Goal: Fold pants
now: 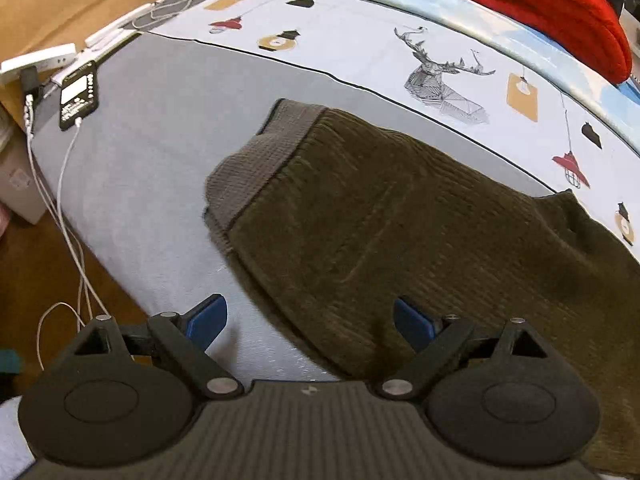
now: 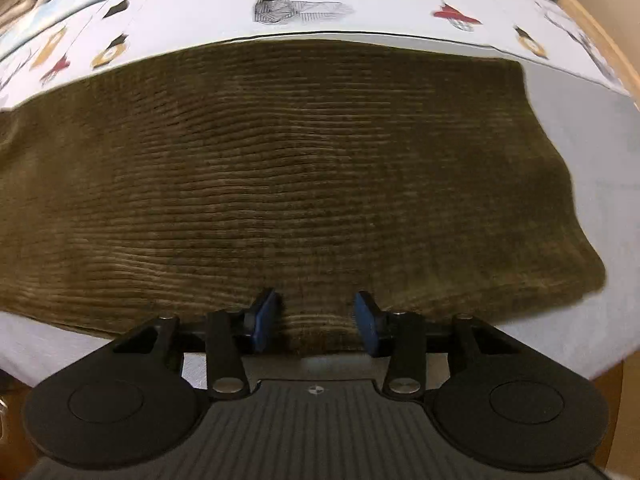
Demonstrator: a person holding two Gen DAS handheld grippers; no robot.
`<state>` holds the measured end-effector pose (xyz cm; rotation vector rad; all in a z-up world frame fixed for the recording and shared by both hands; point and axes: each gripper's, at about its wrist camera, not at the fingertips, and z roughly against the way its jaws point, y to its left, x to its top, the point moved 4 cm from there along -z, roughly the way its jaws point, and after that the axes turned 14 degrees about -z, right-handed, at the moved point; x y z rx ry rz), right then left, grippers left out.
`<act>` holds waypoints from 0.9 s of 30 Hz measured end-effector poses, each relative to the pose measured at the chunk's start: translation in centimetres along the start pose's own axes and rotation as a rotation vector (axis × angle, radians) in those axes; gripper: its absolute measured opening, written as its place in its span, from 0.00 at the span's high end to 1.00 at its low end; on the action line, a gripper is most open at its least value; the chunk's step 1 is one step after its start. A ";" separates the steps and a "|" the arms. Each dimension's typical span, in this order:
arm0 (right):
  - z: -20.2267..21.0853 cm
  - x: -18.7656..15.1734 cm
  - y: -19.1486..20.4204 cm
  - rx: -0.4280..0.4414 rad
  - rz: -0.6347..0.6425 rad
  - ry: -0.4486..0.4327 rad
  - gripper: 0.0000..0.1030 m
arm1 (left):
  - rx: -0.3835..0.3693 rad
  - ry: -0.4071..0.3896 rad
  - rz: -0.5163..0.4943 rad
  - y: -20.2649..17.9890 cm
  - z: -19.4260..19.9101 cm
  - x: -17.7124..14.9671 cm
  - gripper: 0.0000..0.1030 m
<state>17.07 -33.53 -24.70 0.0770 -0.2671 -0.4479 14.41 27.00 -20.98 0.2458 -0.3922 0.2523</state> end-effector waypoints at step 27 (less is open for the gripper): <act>-5.3 8.7 42.2 0.519 0.219 0.227 0.70 | -0.027 -0.043 0.428 11.2 -5.8 6.8 0.09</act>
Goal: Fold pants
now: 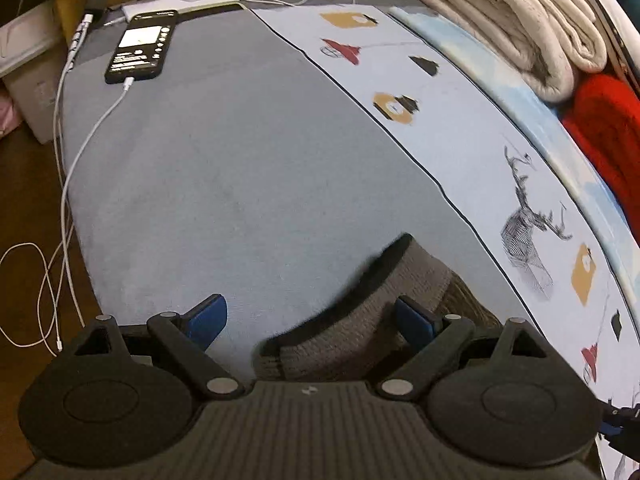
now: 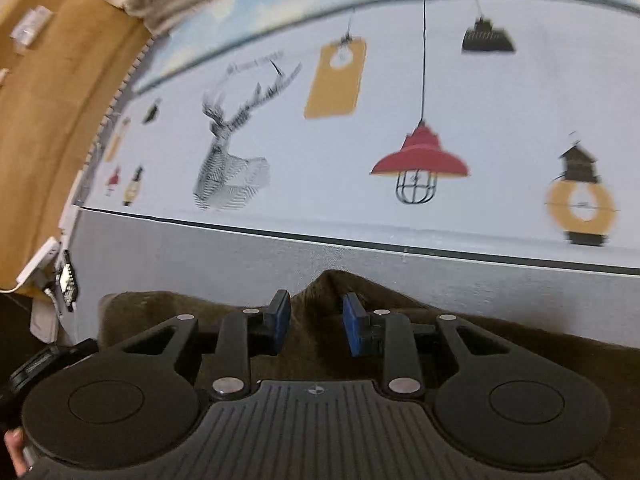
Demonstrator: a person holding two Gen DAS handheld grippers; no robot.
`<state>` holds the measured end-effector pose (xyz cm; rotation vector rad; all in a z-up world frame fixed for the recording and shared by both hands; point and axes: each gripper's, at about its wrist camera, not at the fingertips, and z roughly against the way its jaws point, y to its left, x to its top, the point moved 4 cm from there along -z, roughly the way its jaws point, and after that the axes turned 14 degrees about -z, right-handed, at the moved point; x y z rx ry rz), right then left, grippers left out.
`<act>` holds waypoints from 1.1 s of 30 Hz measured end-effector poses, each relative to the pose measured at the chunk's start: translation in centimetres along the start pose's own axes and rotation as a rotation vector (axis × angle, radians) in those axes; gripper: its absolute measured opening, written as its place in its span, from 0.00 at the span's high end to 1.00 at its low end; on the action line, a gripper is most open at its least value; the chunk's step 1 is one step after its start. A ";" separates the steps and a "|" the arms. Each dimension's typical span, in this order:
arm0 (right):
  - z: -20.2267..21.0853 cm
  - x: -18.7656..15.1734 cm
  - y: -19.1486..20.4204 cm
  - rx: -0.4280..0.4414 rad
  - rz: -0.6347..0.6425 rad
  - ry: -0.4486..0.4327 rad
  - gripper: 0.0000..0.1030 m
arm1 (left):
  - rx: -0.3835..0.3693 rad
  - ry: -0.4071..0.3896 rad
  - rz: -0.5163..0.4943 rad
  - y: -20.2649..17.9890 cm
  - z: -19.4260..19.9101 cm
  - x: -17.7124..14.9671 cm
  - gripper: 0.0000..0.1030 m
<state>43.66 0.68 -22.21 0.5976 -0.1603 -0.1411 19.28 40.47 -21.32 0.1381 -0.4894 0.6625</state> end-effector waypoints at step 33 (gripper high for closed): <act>1.0 -0.6 -6.5 -0.189 0.063 -0.354 0.94 | -0.020 0.017 0.032 0.2 -0.4 -0.8 0.09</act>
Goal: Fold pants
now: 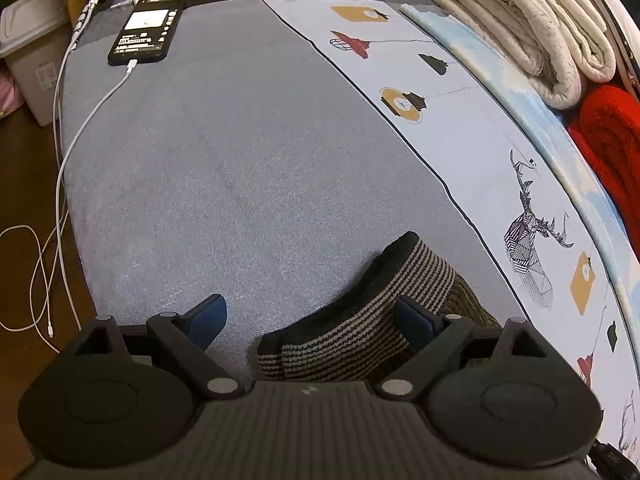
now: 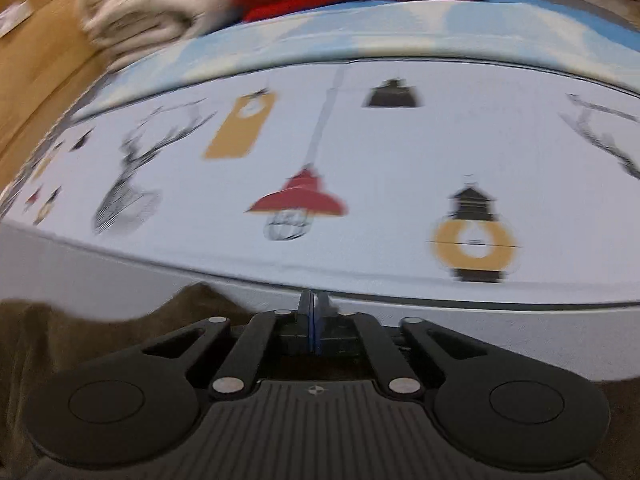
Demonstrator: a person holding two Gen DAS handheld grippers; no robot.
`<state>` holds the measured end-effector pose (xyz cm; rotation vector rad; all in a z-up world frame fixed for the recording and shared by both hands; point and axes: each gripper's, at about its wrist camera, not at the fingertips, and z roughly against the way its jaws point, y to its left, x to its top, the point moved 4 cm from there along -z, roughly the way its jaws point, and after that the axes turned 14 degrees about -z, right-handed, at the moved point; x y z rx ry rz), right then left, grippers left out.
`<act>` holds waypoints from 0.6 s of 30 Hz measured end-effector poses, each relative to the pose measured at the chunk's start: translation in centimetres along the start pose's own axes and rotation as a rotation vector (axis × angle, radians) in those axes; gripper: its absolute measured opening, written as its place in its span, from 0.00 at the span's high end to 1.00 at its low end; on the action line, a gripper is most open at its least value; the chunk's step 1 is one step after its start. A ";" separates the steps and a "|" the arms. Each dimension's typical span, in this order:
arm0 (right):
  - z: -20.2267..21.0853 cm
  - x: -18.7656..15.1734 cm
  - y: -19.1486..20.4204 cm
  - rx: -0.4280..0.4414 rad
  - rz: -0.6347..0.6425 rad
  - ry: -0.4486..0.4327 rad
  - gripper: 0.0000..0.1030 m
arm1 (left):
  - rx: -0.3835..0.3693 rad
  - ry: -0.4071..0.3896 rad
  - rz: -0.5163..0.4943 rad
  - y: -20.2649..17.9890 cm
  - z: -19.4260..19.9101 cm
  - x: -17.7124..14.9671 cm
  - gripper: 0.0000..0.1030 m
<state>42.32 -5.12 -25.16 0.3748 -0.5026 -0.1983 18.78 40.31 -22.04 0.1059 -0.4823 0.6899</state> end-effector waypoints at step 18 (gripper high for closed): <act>23.8 -7.9 -13.0 -0.151 -0.179 -0.167 0.27 | -0.052 -0.054 -0.291 -6.3 5.0 -3.7 0.05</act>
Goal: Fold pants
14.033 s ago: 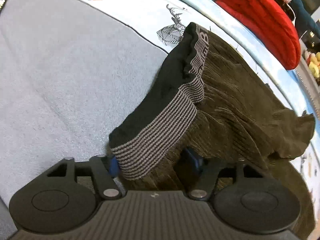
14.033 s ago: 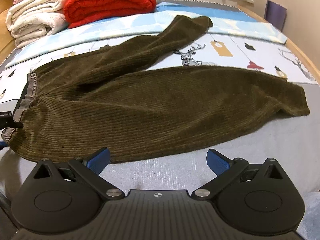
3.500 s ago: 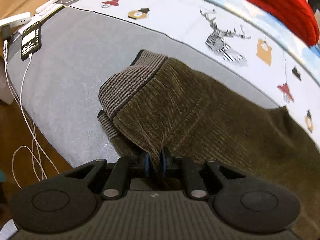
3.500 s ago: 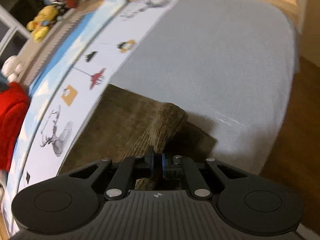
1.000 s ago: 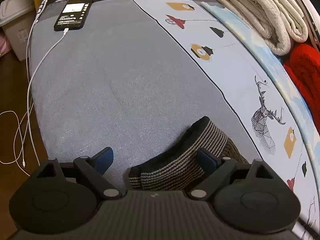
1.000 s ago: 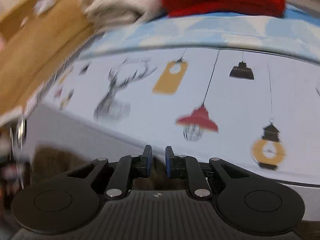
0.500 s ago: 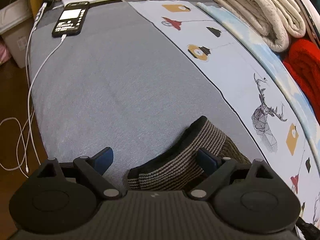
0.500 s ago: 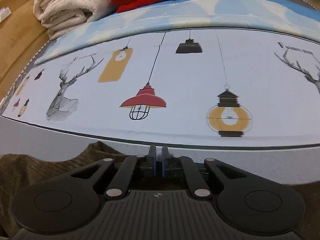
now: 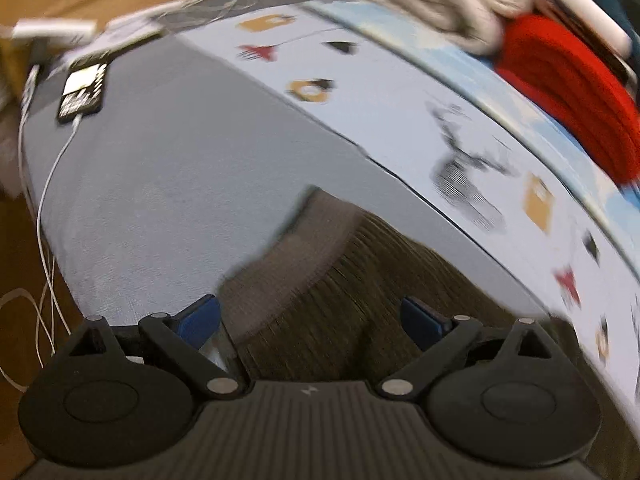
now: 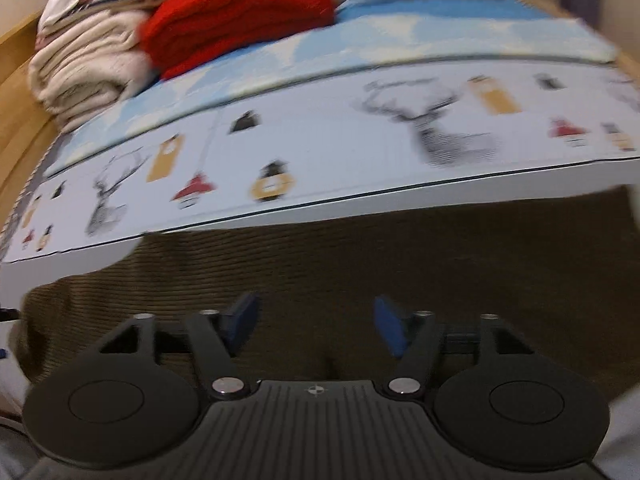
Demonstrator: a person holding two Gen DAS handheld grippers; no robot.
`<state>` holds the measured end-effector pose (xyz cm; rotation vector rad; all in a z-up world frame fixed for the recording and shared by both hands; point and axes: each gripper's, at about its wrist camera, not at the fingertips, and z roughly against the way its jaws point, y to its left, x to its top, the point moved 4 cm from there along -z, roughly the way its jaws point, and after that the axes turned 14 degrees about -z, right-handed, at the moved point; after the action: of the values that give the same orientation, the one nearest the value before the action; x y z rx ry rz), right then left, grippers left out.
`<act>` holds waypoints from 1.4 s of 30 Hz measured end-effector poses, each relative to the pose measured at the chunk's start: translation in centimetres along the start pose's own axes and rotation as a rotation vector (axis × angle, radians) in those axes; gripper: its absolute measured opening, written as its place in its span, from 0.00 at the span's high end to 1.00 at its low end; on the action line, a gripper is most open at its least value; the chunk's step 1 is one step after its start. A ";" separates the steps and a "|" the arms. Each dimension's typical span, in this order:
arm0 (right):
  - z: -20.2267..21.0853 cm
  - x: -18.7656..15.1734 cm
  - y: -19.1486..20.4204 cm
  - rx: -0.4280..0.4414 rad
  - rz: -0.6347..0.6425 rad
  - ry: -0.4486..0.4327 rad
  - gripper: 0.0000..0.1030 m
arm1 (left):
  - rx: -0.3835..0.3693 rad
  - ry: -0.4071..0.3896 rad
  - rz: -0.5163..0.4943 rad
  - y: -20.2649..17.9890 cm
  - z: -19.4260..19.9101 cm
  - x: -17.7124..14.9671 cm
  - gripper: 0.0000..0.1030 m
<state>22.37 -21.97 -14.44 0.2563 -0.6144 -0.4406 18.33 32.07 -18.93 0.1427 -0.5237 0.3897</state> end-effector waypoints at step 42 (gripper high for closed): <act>-1.2 -1.1 -38.6 -0.072 -1.173 -0.184 0.23 | -0.145 0.072 -0.334 -19.6 8.4 -11.0 0.03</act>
<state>9.91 -55.13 -29.76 0.5024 -0.5770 -1.6254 13.57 8.57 -18.00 0.0741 -0.4459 0.0309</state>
